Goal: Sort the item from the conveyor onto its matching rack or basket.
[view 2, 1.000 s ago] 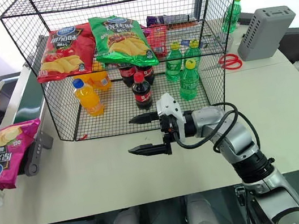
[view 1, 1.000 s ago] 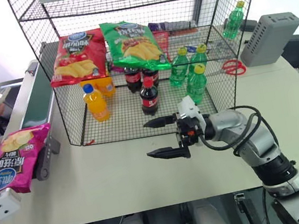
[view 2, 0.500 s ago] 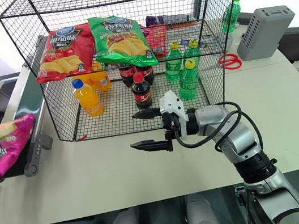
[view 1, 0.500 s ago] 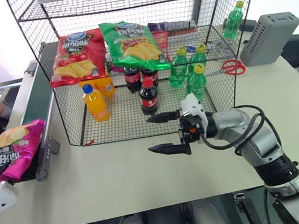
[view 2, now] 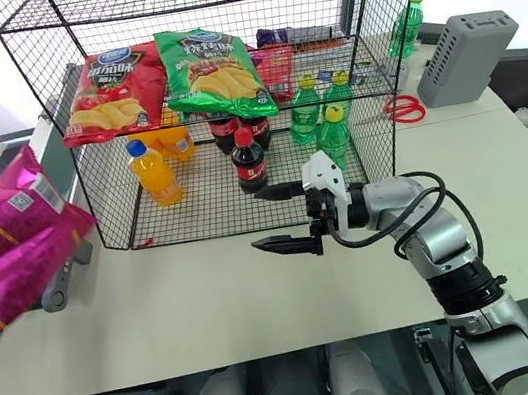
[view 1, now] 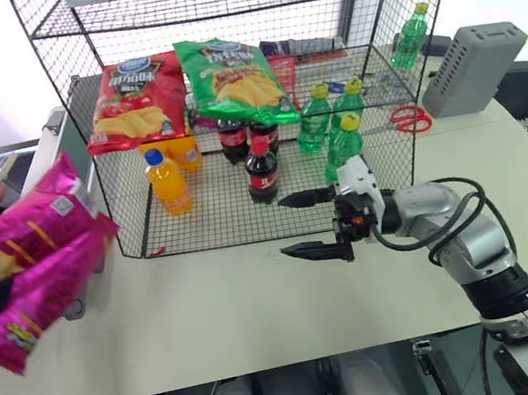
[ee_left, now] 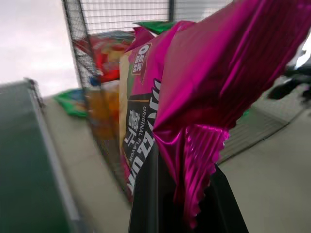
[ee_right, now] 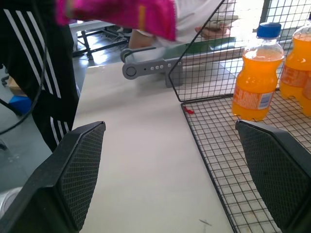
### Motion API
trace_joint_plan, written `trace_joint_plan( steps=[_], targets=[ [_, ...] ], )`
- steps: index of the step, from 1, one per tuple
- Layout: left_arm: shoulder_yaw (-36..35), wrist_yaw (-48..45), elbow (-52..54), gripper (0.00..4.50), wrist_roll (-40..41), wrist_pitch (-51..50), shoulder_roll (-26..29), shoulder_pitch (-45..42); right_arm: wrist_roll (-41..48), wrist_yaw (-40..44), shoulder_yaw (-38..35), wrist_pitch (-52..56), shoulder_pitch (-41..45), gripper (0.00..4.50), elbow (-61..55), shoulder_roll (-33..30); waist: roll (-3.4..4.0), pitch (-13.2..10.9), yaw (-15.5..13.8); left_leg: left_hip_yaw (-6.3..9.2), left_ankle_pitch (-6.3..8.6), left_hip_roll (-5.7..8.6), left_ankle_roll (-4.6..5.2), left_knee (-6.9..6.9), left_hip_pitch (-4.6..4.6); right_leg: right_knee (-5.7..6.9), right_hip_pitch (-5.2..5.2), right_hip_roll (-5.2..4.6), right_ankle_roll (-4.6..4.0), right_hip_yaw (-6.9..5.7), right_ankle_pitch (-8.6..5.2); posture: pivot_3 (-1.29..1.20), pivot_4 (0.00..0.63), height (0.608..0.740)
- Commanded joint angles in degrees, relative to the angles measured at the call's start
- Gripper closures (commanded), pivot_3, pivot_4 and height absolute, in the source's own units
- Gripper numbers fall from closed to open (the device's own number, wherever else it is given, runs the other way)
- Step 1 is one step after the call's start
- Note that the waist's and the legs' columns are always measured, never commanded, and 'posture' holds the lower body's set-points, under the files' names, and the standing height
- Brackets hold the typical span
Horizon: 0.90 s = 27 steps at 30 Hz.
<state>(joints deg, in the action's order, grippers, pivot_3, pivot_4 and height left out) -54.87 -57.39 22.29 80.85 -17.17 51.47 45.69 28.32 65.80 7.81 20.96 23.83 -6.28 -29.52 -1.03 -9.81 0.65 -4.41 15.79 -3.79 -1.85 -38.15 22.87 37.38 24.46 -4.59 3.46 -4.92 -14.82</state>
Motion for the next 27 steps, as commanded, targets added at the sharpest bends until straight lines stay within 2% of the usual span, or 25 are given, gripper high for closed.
trace_joint_plan(
  steps=[1, 4, 6, 10, 13, 17, 19, 21, 24, 27],
  targets=[
    [-0.63, 2.43, 3.62, 4.45, 8.49, -9.01, 1.34, -2.79, 4.12, 1.02, -2.21, 3.4, 1.31, 0.0, -1.7, -0.43, 0.01, 0.0, -0.12, 0.01, 0.0, 0.01, 0.0, 0.0, -0.01, 0.0, -0.01, 0.01, -0.02, 0.0, -0.01, 0.0, 0.15, 0.737],
    [15.08, 4.28, 8.32, 4.45, 8.87, -13.33, 0.38, -13.25, 15.82, 4.43, -3.67, 16.51, 0.77, 0.0, -7.29, -4.01, 0.19, -0.04, -0.66, 0.04, -0.01, 0.08, -0.01, -0.01, -0.11, -0.02, -0.17, -0.02, -0.13, 0.02, -0.07, 0.0, 0.15, 0.737],
    [21.28, 3.42, 7.86, 4.45, 7.4, -15.69, -0.05, -19.43, 20.57, 4.79, -4.46, 22.04, 1.15, 0.0, -9.32, -5.75, 0.16, -0.04, -0.86, -0.01, -0.01, 0.1, -0.01, 0.0, -0.15, -0.07, -0.2, -0.01, -0.15, 0.1, -0.08, 0.0, 0.15, 0.737],
    [31.07, 2.41, 2.86, 4.45, 11.9, -23.25, -1.27, -32.62, 23.84, 2.24, -6.71, 26.67, 2.98, 0.0, -8.31, -6.34, 0.05, 0.01, -0.65, 0.0, 0.0, 0.05, 0.0, 0.02, -0.14, -0.06, -0.14, 0.13, -0.03, 0.11, 0.01, 0.0, 0.15, 0.737],
    [33.94, 2.41, -0.72, 4.45, 14.71, -27.23, -3.17, -38.73, 24.97, 0.13, -7.48, 29.25, 3.41, 0.0, -8.52, -6.38, 0.07, 0.02, -0.3, 0.0, 0.0, 0.06, 0.0, 0.03, -0.17, 0.0, -0.14, 0.13, -0.02, 0.14, 0.02, 0.0, 0.15, 0.737],
    [37.4, 0.3, -2.6, 4.45, 10.48, -29.67, -5.93, -44.0, 29.78, -1.84, -8.56, 34.46, 2.93, 0.0, -10.24, -6.27, 0.06, 0.02, -0.06, 0.01, -0.01, 0.06, 0.0, 0.03, -0.15, 0.01, -0.14, 0.12, -0.01, 0.14, 0.02, 0.0, 0.15, 0.737],
    [38.58, 0.42, -3.54, 4.45, 12.23, -32.03, -6.7, -46.38, 25.63, -3.58, -7.65, 30.28, 2.27, 0.0, -10.49, -5.05, 0.06, 0.02, -0.11, 0.01, 0.0, 0.07, 0.0, 0.03, -0.15, 0.01, -0.14, 0.12, -0.01, 0.14, 0.02, 0.0, 0.15, 0.737],
    [39.02, 0.34, -4.5, 4.45, 12.75, -34.04, -7.16, -47.88, 28.01, -3.74, -8.51, 32.16, 2.79, 0.0, -10.13, -4.87, 0.05, 0.02, -0.04, 0.03, -0.01, 0.07, 0.0, 0.03, -0.15, 0.01, -0.14, 0.12, -0.01, 0.14, 0.02, 0.0, 0.15, 0.737],
    [40.1, -0.65, -6.29, 4.45, 10.3, -35.23, -8.2, -50.45, 33.3, -4.32, -9.56, 36.16, 3.59, 0.0, -10.6, -4.32, 0.06, 0.02, -0.08, 0.02, -0.01, 0.07, 0.0, 0.03, -0.15, 0.01, -0.13, 0.12, -0.01, 0.15, 0.02, 0.0, 0.15, 0.737],
    [41.99, -2.1, -6.76, 4.45, 6.24, -35.07, -9.67, -53.09, 34.42, -6.07, -8.42, 37.39, 3.99, 0.0, -11.72, -3.0, 0.04, 0.02, -0.06, 0.03, -0.01, 0.07, 0.0, 0.03, -0.15, 0.01, -0.14, 0.12, -0.01, 0.14, 0.02, 0.0, 0.15, 0.737]
  ],
)
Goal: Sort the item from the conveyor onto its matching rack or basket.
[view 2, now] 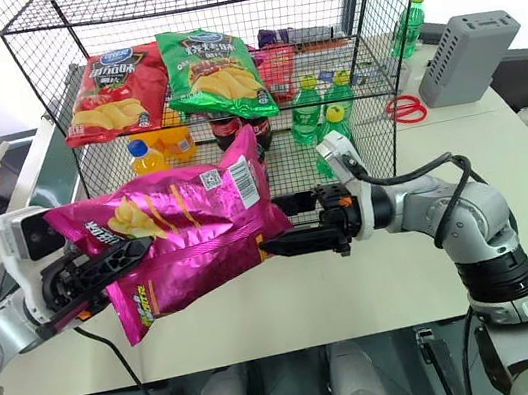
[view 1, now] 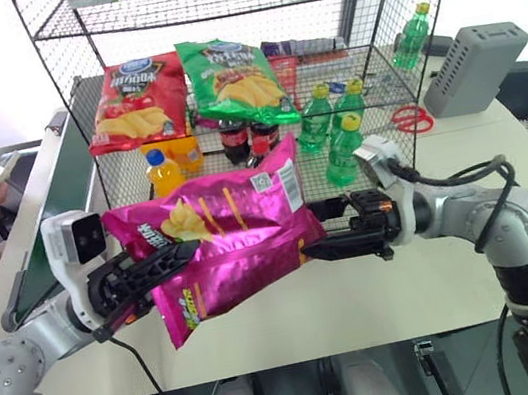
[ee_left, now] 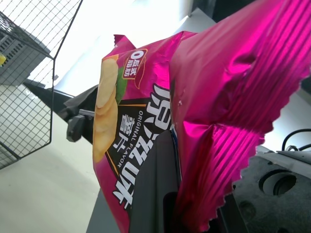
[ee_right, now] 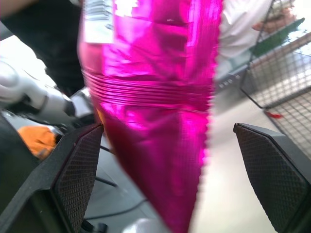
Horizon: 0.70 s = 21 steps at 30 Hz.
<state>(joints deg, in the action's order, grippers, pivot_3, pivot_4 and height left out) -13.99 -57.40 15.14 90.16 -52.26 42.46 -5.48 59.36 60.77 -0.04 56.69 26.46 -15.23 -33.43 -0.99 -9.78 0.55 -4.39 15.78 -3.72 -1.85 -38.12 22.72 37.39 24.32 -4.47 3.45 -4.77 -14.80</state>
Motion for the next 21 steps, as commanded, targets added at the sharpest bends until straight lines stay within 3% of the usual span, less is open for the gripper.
trace_joint_plan(
  steps=[1, 6, 9, 13, 16, 19, 21],
  targets=[
    [1.46, -2.14, 0.04, 4.45, -4.03, -0.01, -1.21, -2.69, 3.3, -0.48, 0.0, 1.9, 1.26, 0.0, -3.39, 0.56, 0.0, 0.0, 0.01, -0.01, 0.0, 0.0, 0.0, 0.0, 0.0, 0.0, 0.0, 0.0, 0.0, 0.0, 0.0, 0.0, 0.15, 0.737],
    [2.11, -3.74, -0.88, 4.45, -8.94, 0.8, -3.08, -4.4, 5.11, -0.42, 0.81, 4.96, 1.8, 0.0, -3.57, 0.17, 0.0, 0.0, -0.01, 0.0, 0.0, 0.01, 0.0, 0.0, 0.02, -0.03, 0.0, 0.0, 0.0, 0.0, 0.0, 0.0, 0.15, 0.737],
    [1.05, -3.43, -1.62, 4.5, -9.65, 0.95, -4.51, -4.83, 4.09, -0.16, 1.73, 5.25, 1.86, 0.8, -3.55, -0.38, 0.0, 0.0, 0.02, 0.0, 0.0, 0.01, 0.0, 0.0, 0.02, -0.03, 0.0, 0.0, 0.0, 0.0, 0.0, 0.0, 0.15, 0.737],
    [0.63, -4.55, -1.11, 4.5, -11.58, 0.64, -4.41, -4.08, 1.63, 0.35, 2.43, 3.16, 0.94, 2.77, -3.82, -0.78, -0.01, -0.01, 0.02, 0.0, 0.0, 0.01, 0.0, 0.0, 0.03, -0.04, 0.0, -0.01, 0.0, 0.0, 0.0, 0.0, 0.15, 0.737],
    [-0.37, -5.02, -1.18, 4.5, -12.41, 1.03, -4.4, -3.63, -0.2, 0.79, 2.81, 1.59, 0.53, 4.01, -3.56, -1.43, -0.01, -0.01, 0.03, 0.01, 0.0, 0.01, 0.0, 0.0, 0.03, -0.04, 0.0, -0.01, 0.0, 0.0, 0.0, 0.0, 0.15, 0.737],
    [-1.77, -4.03, -2.35, 4.5, -12.63, 1.43, -4.6, -3.98, -2.21, 2.08, 2.95, -0.32, -0.14, 4.19, -3.26, -2.66, -0.01, -0.01, 0.02, 0.01, 0.0, 0.01, 0.0, 0.0, 0.03, -0.04, 0.01, -0.01, 0.0, 0.0, 0.0, 0.0, 0.15, 0.737],
    [-2.45, -3.17, -2.1, 3.94, -15.97, 4.21, -4.71, -3.82, -5.5, 2.02, 2.26, -3.86, -0.74, 4.19, -3.34, -3.88, -0.01, -0.01, 0.0, 0.01, 0.0, 0.01, 0.0, 0.0, 0.03, -0.05, 0.0, -0.01, 0.0, 0.0, 0.0, 0.0, 0.15, 0.737]
  ],
)
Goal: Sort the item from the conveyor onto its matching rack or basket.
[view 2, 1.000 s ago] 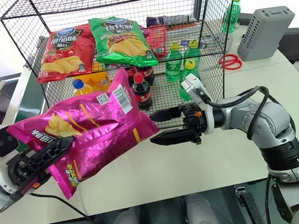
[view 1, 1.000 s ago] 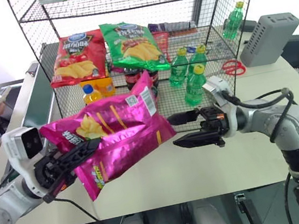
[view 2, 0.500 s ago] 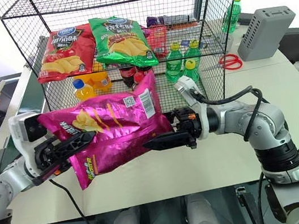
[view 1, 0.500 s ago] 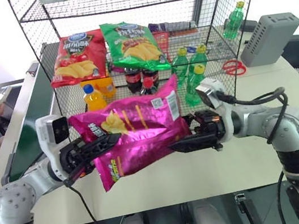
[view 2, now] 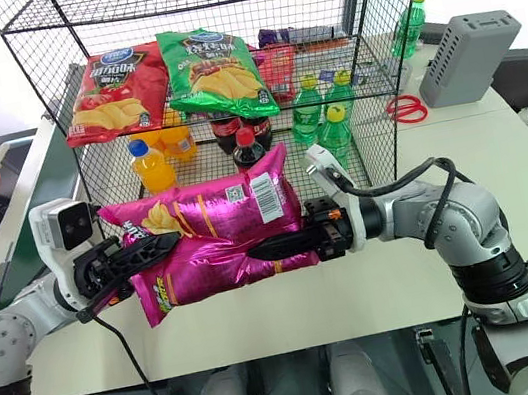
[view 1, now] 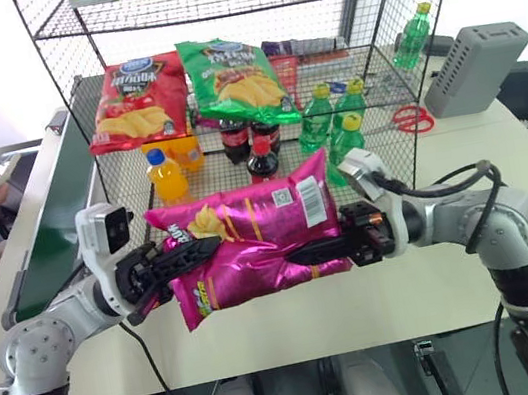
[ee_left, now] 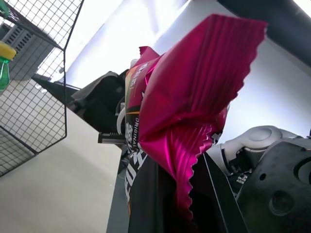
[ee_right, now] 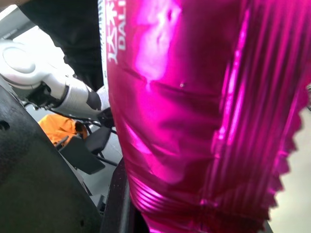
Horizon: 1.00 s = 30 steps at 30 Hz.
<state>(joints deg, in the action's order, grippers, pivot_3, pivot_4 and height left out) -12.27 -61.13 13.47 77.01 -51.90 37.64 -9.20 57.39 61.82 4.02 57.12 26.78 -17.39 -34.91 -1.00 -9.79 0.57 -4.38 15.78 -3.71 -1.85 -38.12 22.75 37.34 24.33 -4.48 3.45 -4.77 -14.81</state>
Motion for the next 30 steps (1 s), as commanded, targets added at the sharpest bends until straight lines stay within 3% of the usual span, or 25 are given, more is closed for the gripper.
trace_joint_plan(
  steps=[1, 8, 9, 15, 19, 23, 30],
  targets=[
    [-4.44, 0.84, -0.26, 3.63, -4.64, 5.21, 0.12, 0.05, -5.52, 0.89, -2.24, -6.34, -1.39, 4.19, -1.19, -3.16, 0.0, 0.0, -0.14, 0.01, 0.0, 0.0, 0.0, 0.0, 0.01, 0.0, 0.0, 0.0, 0.0, 0.0, 0.0, 0.0, 0.15, 0.737],
    [-7.17, -1.39, -1.29, 0.23, -11.21, 11.04, 0.32, 2.35, -5.77, -0.69, -11.84, -11.15, -7.25, 4.19, -6.21, -8.07, -0.01, -0.01, -0.17, -0.01, 0.0, 0.01, 0.0, 0.01, 0.13, -0.1, 0.08, -0.02, 0.0, -0.02, 0.0, 0.0, 0.15, 0.737],
    [-7.52, -1.04, -1.42, 0.01, -12.3, 12.45, -0.03, 2.23, -6.94, -1.24, -14.07, -13.27, -7.84, 4.19, -7.44, -8.97, 0.0, -0.02, -0.18, 0.0, 0.0, 0.01, 0.01, 0.01, 0.13, -0.1, 0.08, -0.02, 0.01, -0.03, 0.0, 0.0, 0.15, 0.737],
    [-6.9, 0.36, -1.54, 0.0, -16.86, 17.5, -2.48, -0.32, -5.35, -5.86, -26.34, -16.72, -7.52, 4.19, -8.13, -11.89, -0.02, -0.03, -0.37, -0.03, 0.0, 0.02, 0.0, 0.0, 0.18, -0.14, 0.11, -0.04, 0.01, -0.02, 0.0, 0.0, 0.15, 0.737],
    [-4.35, 0.66, -2.08, 0.0, -19.94, 19.17, -4.53, -3.08, -14.02, -6.71, -30.26, -27.2, -8.72, 4.19, -3.33, -12.31, -0.02, -0.02, -1.19, -0.03, 0.0, 0.02, 0.01, 0.0, 0.19, -0.16, 0.11, -0.03, 0.01, -0.02, 0.0, 0.0, 0.15, 0.737],
    [-2.17, -0.52, -2.72, 0.0, -21.87, 19.75, -5.42, -4.29, -18.15, -9.7, -32.26, -35.38, -5.26, 4.19, 1.56, -11.2, 0.0, -0.03, -1.13, -0.08, 0.0, 0.05, 0.01, -0.01, 0.21, -0.17, 0.12, -0.04, 0.03, 0.0, 0.01, 0.0, 0.15, 0.737],
    [-0.98, -1.11, -4.07, 0.0, -23.59, 20.94, -6.2, -6.62, -31.55, -12.98, -28.85, -50.43, -3.31, 4.19, 8.21, -11.26, 0.0, -0.03, -1.14, -0.06, 0.0, 0.02, 0.01, 0.0, 0.21, -0.16, 0.13, 0.0, 0.04, -0.02, 0.02, 0.0, 0.15, 0.737]
  ],
)
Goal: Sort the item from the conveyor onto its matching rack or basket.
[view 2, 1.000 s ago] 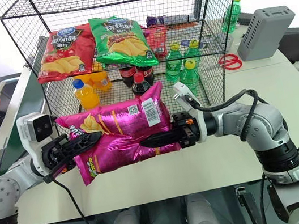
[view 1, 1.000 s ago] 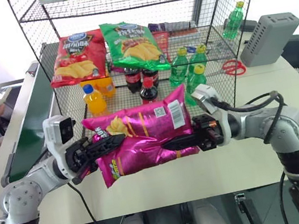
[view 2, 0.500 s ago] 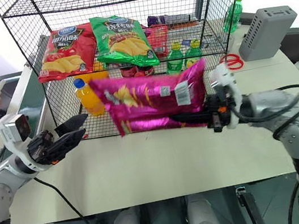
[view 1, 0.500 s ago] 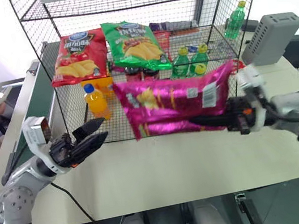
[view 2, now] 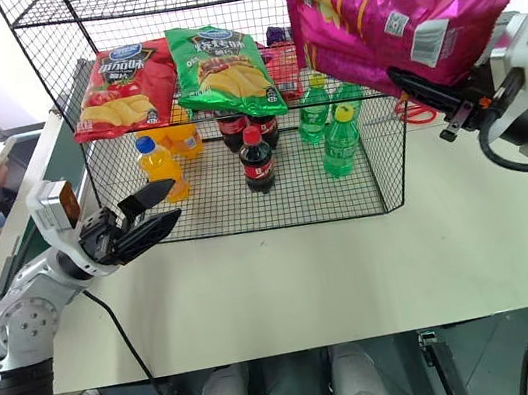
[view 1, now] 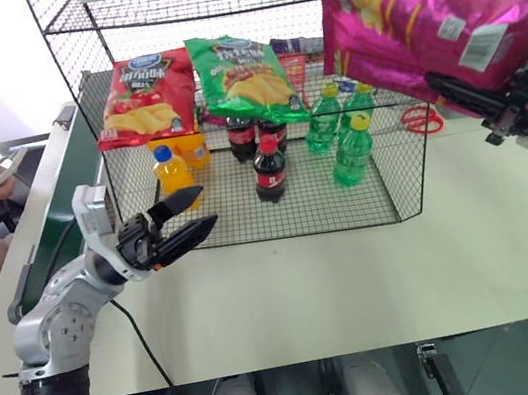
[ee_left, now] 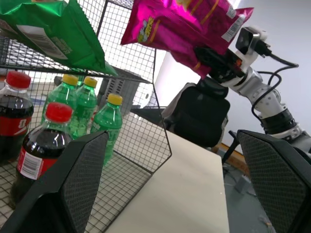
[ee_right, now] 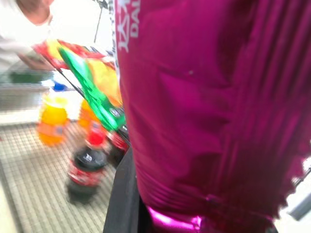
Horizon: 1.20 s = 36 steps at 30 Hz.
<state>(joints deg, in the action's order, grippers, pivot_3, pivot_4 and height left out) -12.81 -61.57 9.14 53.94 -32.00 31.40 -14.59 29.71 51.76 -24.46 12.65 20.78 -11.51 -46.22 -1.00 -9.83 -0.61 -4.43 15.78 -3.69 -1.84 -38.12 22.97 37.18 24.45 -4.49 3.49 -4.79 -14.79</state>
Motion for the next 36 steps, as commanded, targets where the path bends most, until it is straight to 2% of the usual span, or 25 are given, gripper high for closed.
trace_joint_plan(
  steps=[1, 3, 7, 9, 14, 24, 36],
  targets=[
    [-0.17, -0.8, 0.24, 0.0, -1.3, 1.71, 0.06, -1.34, -10.73, -4.65, 1.53, -12.63, 3.01, 4.19, 4.61, -1.21, 0.0, 0.0, 0.06, 0.0, 0.0, 0.0, 0.0, 0.0, 0.0, 0.0, 0.0, 0.0, 0.0, 0.0, 0.0, 0.0, 0.15, 0.737],
    [0.09, -0.55, 0.57, 0.0, -2.3, 2.49, -0.18, -1.43, -18.78, -6.04, 4.52, -21.36, 3.38, 4.19, 7.27, -2.7, 0.02, -0.01, 0.06, -0.02, -0.01, 0.0, 0.0, 0.0, -0.02, 0.01, 0.0, -0.01, 0.0, 0.0, 0.0, 0.0, 0.15, 0.737],
    [0.53, 1.23, 3.06, 0.0, -2.4, 2.6, -1.32, -1.19, -38.45, -14.59, 12.08, -34.95, 4.08, 4.19, 11.71, -5.57, 0.02, -0.01, 0.14, -0.03, -0.01, 0.0, 0.0, 0.0, -0.02, 0.01, 0.01, -0.01, 0.01, 0.01, -0.01, 0.0, 0.15, 0.737],
    [0.99, 2.08, 4.44, 0.0, -3.66, 3.75, -1.99, -1.17, -49.94, -20.9, 15.69, -36.95, 4.68, 4.19, 13.55, -7.74, 0.02, -0.01, 0.17, -0.02, -0.01, -0.01, -0.01, 0.0, -0.01, 0.01, 0.01, -0.02, 0.01, 0.01, -0.01, 0.0, 0.15, 0.737],
    [1.44, 4.29, 7.36, 0.0, -4.29, 4.21, -3.03, -1.0, -66.77, -35.48, 19.28, -35.16, 9.34, 4.19, 16.27, -8.7, 0.08, -0.05, 0.18, -0.07, -0.21, 0.01, -0.36, 0.0, -0.01, 0.04, 0.05, -0.07, 0.01, 0.03, -0.01, 0.0, 0.15, 0.737],
    [1.93, 9.06, 10.9, 0.0, -6.0, 6.27, -4.94, -0.38, -71.02, -41.19, 24.65, -24.09, 15.47, 4.19, 21.54, -1.14, 0.07, -0.05, 0.4, -0.04, -0.25, 0.01, -0.43, 0.0, 0.01, 0.04, 0.04, -0.06, 0.01, 0.03, 0.0, 0.0, 0.15, 0.737],
    [2.93, 10.26, 11.67, 0.0, -6.56, 6.82, -5.34, 0.63, -67.2, -40.75, 26.25, -17.48, 18.52, 4.19, 23.06, 3.5, 0.07, -0.05, 0.06, -0.02, -0.13, 0.04, -0.2, -0.05, 0.04, 0.03, 0.02, -0.09, 0.03, 0.03, 0.01, 0.0, 0.15, 0.737]
  ],
)
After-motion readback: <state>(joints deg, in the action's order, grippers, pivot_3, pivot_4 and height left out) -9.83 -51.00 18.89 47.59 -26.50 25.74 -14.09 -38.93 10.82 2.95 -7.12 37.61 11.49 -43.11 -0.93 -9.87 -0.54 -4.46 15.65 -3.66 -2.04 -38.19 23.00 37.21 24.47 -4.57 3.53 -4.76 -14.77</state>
